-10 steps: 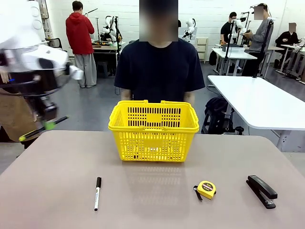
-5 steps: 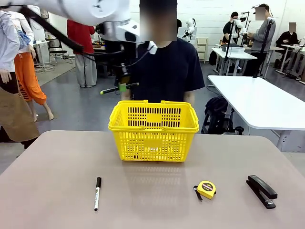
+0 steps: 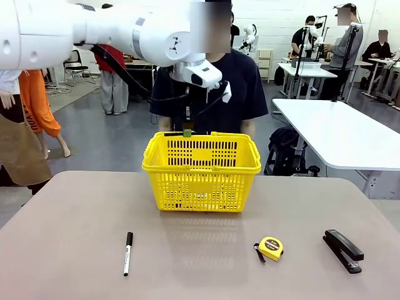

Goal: Place the items the person wants into the basket.
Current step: Pick up the item the person points to and place it in the Market Basket.

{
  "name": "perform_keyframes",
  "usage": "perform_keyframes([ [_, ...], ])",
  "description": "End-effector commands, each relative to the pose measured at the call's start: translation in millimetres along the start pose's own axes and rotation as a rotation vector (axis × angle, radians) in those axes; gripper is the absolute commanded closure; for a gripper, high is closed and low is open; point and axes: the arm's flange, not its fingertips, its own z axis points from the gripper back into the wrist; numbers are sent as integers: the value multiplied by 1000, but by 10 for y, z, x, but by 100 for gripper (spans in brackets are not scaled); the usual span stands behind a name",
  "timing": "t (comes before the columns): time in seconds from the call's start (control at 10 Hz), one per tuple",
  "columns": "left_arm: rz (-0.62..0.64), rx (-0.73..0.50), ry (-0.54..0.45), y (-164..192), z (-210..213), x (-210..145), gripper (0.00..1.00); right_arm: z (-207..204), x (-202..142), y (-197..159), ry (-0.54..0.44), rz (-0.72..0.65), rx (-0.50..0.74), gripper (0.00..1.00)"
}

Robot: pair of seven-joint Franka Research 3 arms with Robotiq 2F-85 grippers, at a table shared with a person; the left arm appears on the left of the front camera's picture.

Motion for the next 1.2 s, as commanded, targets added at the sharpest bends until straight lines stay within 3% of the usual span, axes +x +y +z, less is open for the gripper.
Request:
perform_keyframes([
  [0.0,-50,-12,-3,17,-141,45,89,-22,-11,5,-11,9,23,0],
  [0.7,-87,-109,-69,66,-926,208,89,-22,-11,5,-11,9,23,0],
  [1.1,-97,-125,-59,103,-1061,270,89,-22,-11,5,-11,9,23,0],
])
